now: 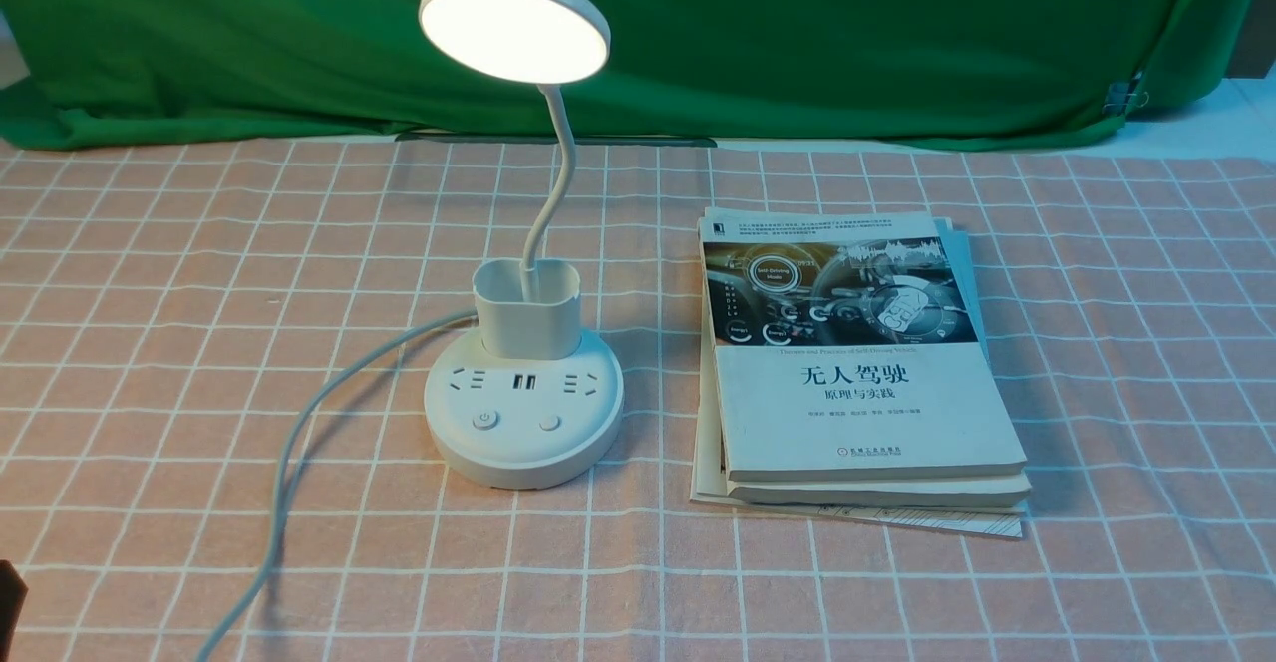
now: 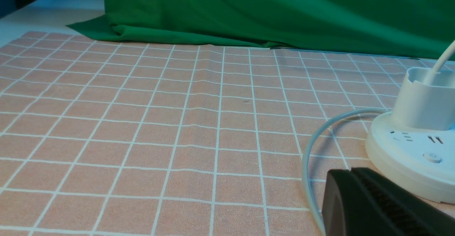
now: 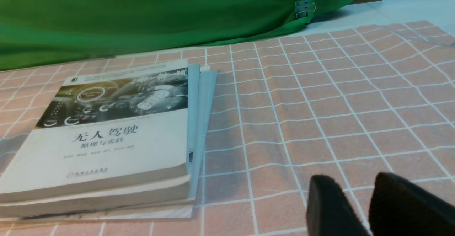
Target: Turn on the table lamp on the pink coffee tablecloth with your hand.
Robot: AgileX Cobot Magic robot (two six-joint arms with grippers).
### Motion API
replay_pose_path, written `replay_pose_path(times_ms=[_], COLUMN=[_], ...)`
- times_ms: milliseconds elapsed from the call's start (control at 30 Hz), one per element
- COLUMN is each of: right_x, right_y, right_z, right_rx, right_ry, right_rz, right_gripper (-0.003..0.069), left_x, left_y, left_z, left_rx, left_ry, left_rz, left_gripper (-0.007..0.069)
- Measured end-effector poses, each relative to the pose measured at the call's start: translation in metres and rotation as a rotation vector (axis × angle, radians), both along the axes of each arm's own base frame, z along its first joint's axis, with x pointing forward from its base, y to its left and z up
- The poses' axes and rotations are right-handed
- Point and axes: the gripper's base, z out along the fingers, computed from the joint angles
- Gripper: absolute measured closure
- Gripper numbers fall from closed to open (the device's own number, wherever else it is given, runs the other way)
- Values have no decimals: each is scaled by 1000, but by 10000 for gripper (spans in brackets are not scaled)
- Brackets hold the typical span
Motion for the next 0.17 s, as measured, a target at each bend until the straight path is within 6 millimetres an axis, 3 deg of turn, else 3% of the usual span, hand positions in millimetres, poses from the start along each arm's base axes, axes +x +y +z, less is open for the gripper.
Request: replay_pose_path(times_ms=[167], right_x=[0], right_y=[0], right_z=[0], right_rx=[0], right_ry=[0], right_rz=[0], right_gripper=[417], left_x=[0], left_y=[0], left_z=[0], left_rx=[0], left_ry=[0], left_rz=[0], left_gripper=[603])
